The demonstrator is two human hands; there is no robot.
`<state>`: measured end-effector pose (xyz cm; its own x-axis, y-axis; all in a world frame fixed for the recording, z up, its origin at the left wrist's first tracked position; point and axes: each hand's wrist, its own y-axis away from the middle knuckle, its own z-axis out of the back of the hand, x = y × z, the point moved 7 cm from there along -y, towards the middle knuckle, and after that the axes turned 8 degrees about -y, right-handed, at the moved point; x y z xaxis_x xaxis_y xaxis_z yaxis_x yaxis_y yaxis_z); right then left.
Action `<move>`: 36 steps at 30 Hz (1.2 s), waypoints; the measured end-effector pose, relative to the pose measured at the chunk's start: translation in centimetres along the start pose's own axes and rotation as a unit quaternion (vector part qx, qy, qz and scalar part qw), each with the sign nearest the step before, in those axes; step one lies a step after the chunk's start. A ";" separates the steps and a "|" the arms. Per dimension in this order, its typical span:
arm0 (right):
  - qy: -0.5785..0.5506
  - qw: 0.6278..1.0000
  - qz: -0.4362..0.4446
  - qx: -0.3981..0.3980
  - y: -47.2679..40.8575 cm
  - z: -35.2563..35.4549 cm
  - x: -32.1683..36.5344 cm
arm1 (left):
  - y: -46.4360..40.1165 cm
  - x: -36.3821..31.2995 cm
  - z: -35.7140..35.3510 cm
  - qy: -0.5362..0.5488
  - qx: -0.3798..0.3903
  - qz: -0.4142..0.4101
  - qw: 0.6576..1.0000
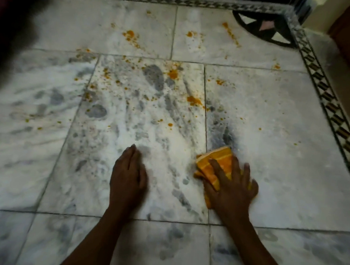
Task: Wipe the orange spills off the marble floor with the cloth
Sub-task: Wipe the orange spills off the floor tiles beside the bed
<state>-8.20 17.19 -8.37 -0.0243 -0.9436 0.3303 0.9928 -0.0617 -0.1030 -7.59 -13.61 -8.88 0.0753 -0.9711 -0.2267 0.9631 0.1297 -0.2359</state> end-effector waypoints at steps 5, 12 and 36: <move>0.009 0.999 -0.036 -0.024 -3.2 -2.6 2.6 | 0.7 2.1 -0.2 -0.050 -0.026 0.074 0.996; -0.021 0.981 0.187 0.041 2.3 -2.6 8.6 | 0.7 1.8 0.6 -0.036 -0.025 0.091 0.995; -0.022 0.993 0.112 -0.012 -10.4 -7.2 15.9 | -0.1 2.5 0.6 -0.015 -0.007 0.095 0.995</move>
<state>-19.74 0.50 -8.85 0.2029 -0.9190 0.3380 0.9696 0.1404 -0.2004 -7.32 -16.15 -8.83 0.2645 -0.9340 -0.2401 0.9267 0.3151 -0.2048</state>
